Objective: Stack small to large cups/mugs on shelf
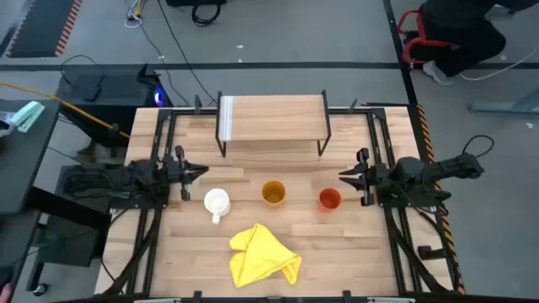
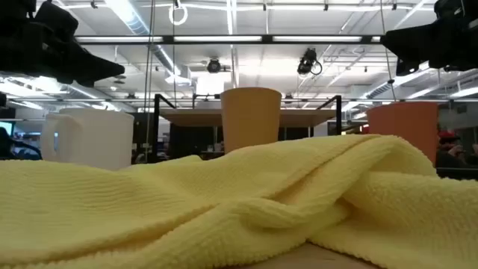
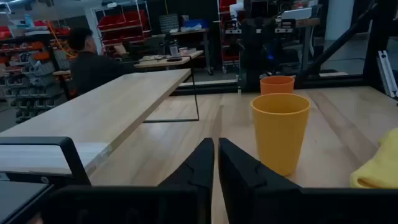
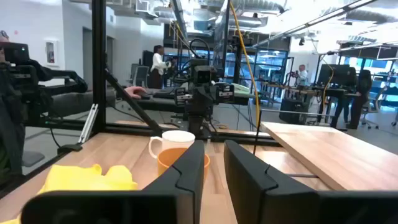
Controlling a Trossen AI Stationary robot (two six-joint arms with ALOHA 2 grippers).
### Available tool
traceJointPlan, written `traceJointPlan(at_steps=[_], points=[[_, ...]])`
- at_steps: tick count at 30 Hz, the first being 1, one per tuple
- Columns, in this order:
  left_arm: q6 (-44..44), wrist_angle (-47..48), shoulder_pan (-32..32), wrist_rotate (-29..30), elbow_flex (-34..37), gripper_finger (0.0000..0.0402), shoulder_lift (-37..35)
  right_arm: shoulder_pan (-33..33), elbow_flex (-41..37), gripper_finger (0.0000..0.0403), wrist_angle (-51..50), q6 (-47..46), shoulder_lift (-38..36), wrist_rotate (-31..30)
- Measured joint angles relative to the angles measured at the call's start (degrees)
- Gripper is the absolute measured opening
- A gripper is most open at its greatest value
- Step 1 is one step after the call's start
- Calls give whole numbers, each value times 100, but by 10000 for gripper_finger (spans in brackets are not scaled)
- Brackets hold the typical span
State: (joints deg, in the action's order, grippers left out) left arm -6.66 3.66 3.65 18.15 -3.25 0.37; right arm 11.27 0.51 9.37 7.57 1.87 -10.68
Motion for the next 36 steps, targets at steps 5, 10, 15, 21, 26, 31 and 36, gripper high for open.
traceJointPlan(at_steps=[5, 10, 15, 21, 26, 31, 36], points=[[-1, -2, 1, 0, 0, 36, 1, -1, 0, 71, 0, 0, 1, 0], [0, -2, 1, 0, 0, 29, 1, -1, 0, 71, 1, 0, 1, 0], [0, -1, 0, 0, 0, 26, 0, -2, 0, 71, 0, 0, 0, 0], [-1, -1, 1, 0, 0, 34, 1, -2, 0, 71, 1, 0, 2, 0], [0, -2, 1, 0, 0, 35, -1, -2, 0, 71, 0, 0, 1, 0], [0, -2, 0, 0, 0, 28, -1, -2, 0, 71, 1, 0, 1, 0], [0, -2, -1, 0, 0, 26, -1, 0, 0, 71, 0, 0, 1, 0]])
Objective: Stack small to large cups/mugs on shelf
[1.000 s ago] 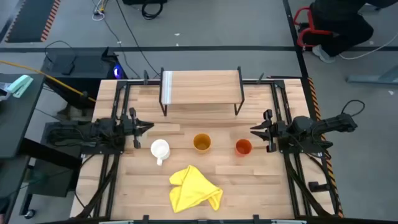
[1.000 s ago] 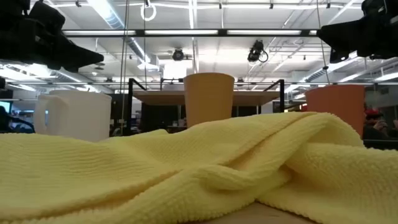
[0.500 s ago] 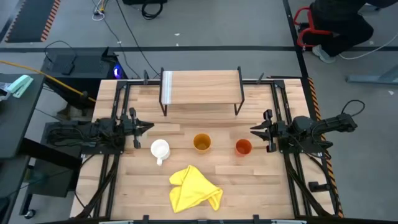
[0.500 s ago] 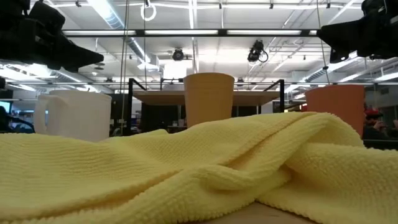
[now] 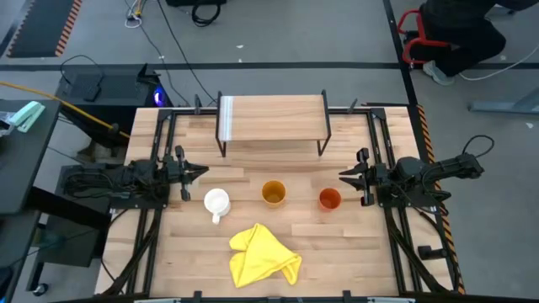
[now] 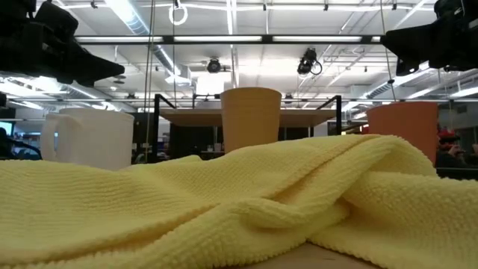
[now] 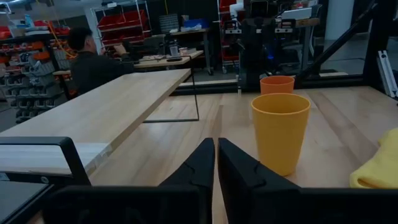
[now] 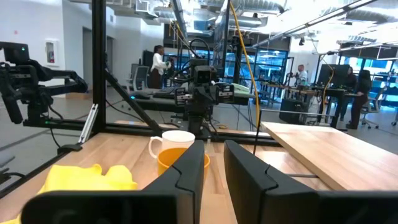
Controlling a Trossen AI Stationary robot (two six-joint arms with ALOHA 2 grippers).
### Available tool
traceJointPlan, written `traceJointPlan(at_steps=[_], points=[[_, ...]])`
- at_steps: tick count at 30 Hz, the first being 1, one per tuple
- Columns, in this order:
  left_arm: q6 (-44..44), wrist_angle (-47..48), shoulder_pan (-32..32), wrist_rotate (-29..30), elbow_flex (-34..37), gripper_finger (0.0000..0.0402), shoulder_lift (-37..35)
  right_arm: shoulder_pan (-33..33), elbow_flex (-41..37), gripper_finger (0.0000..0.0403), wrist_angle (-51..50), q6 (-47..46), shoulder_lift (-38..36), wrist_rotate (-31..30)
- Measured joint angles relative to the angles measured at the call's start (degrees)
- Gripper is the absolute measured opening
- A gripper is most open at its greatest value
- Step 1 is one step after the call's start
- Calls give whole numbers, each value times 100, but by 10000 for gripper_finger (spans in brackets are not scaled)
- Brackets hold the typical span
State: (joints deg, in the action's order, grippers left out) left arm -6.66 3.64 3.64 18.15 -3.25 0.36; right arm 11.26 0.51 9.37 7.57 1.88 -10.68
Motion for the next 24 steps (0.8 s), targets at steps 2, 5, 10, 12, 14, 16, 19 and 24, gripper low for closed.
traceJointPlan(at_steps=[2, 5, 10, 12, 14, 16, 19, 24], points=[[-2, 2, 1, 0, 0, 29, 0, 0, 0, 71, 1, 0, 1, 0], [-2, 0, 1, 0, 0, 33, 0, 0, 0, 71, 0, 0, 1, 0], [0, 0, 0, 0, 0, 36, 0, -1, 0, 71, 1, 0, -1, 0], [-2, 0, 2, 0, 0, 33, 0, 0, 0, 71, 0, 0, 0, 0], [-2, 0, 2, 0, 0, 31, 0, 0, 0, 71, 0, 0, -1, 0], [0, 0, 1, 0, 0, 28, 2, 0, 0, 71, 0, 0, 1, 0], [-2, 0, 0, 0, 0, 29, 0, 0, 0, 71, 0, -1, 1, 0], [1, -54, 2, 0, 2, 36, 0, -1, 0, 71, 0, 0, 0, 0]])
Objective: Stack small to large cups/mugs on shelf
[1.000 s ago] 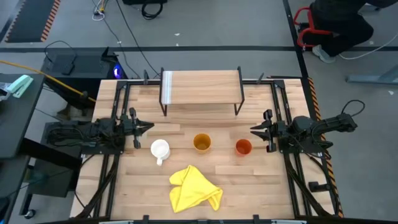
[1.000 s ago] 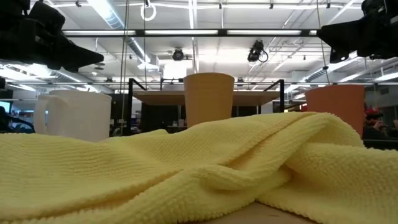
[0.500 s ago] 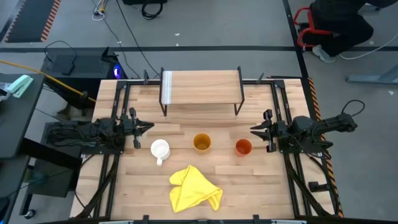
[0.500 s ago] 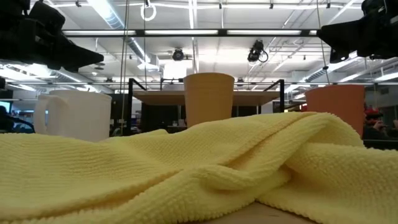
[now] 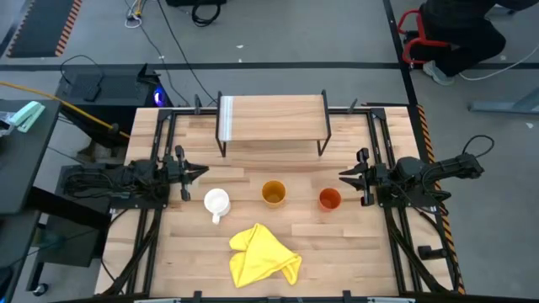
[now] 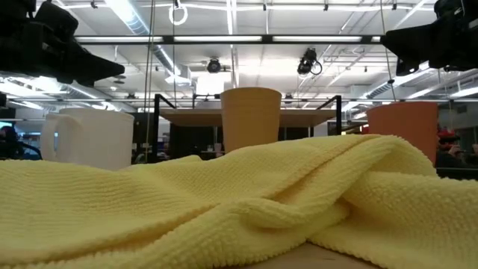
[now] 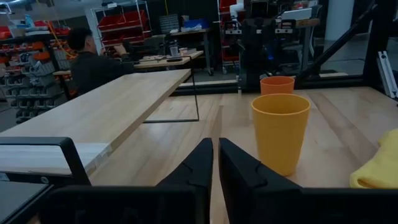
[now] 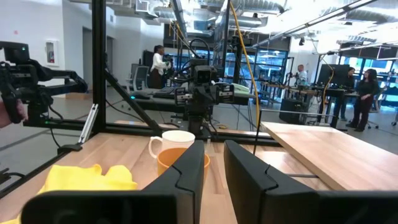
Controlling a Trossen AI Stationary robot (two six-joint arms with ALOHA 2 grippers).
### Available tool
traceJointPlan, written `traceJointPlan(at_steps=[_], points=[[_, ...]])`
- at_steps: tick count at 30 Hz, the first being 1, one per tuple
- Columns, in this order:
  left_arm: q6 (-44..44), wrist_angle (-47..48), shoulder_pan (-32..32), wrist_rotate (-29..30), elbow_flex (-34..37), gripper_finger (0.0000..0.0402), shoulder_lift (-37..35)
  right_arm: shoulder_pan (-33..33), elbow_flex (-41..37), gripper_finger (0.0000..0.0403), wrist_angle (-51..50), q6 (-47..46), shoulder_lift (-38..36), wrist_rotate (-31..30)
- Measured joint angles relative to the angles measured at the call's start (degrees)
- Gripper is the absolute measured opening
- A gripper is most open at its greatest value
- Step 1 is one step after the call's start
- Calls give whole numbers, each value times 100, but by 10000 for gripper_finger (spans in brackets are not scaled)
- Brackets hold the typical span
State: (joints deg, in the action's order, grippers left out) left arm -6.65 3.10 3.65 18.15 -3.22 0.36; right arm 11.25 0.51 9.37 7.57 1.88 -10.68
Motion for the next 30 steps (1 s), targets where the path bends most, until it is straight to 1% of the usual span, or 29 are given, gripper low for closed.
traceJointPlan(at_steps=[3, 4, 7, 9, 12, 14, 20, 22, 25, 30], points=[[64, -225, 1, 2, 2, 38, 2, 0, 0, 71, 2, -8, -1, 0], [216, -352, 0, 0, 2, 38, 0, -1, 0, 71, 9, -51, 1, 0], [889, -817, 1, 3, 2, 37, 1, -1, 0, 71, 38, -653, 1, 2], [1098, -1222, 1, 3, 2, 34, 1, -1, 0, 71, 189, -1099, 3, 2], [1199, -1729, 1, 2, 2, 30, 0, 0, 0, 71, 741, -1373, 3, 2], [1199, -2033, 1, 2, 1, 28, 0, -1, 0, 71, 1179, -1399, 3, 2], [1222, -2465, 0, 2, 0, 31, 0, 1, 3, 71, 2509, -1398, 1, 30], [1377, -2568, 9, -25, 2, 32, 0, 1, 108, 71, 2618, -1401, -1, 53], [1527, -2705, 9, -262, 2, 29, 0, 1, 356, 71, 2615, -1364, 21, 270], [1505, -3026, 9, -1100, 0, 22, 0, 1, 926, 71, 2542, -1348, 338, 840]])
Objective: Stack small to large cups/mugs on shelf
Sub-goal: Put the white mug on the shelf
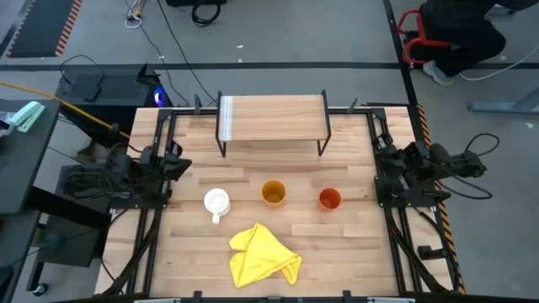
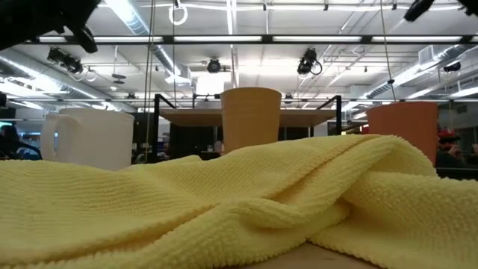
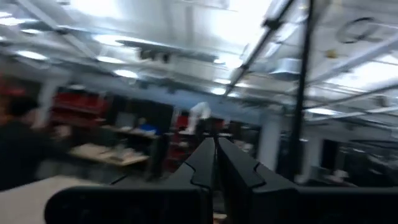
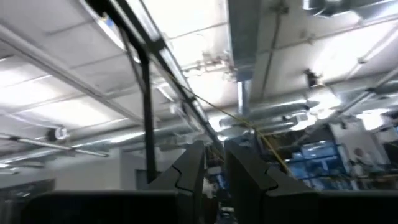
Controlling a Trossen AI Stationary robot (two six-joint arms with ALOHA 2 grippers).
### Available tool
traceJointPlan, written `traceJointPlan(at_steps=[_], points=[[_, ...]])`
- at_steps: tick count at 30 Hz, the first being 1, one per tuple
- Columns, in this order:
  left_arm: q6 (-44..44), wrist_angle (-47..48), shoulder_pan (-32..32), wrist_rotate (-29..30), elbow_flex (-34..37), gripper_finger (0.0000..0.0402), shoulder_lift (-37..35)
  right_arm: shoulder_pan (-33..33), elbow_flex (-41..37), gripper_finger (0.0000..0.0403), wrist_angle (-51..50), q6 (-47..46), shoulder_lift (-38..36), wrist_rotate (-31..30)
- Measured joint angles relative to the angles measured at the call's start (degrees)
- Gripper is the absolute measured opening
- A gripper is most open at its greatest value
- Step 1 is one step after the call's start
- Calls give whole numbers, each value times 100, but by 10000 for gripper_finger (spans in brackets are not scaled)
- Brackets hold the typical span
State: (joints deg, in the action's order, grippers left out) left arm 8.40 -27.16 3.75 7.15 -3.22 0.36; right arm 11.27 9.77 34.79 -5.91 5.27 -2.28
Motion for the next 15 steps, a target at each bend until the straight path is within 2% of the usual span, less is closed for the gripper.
traceJointPlan(at_steps=[2, 5, 11, 15], points=[[1, -89, -1, -224, 0, 21, 1, 0, 297, 71, -209, 4, 288, 119], [-5, -112, -2, -247, 0, 23, 1, 0, 822, 71, -601, 23, 929, 128], [-9, -63, -2, -236, -99, 29, 4, 0, 2096, 71, -1098, 283, 2604, 128], [-7, 194, -2, -236, -302, 28, 142, 0, 3181, 71, -1993, 460, 3665, 128]])
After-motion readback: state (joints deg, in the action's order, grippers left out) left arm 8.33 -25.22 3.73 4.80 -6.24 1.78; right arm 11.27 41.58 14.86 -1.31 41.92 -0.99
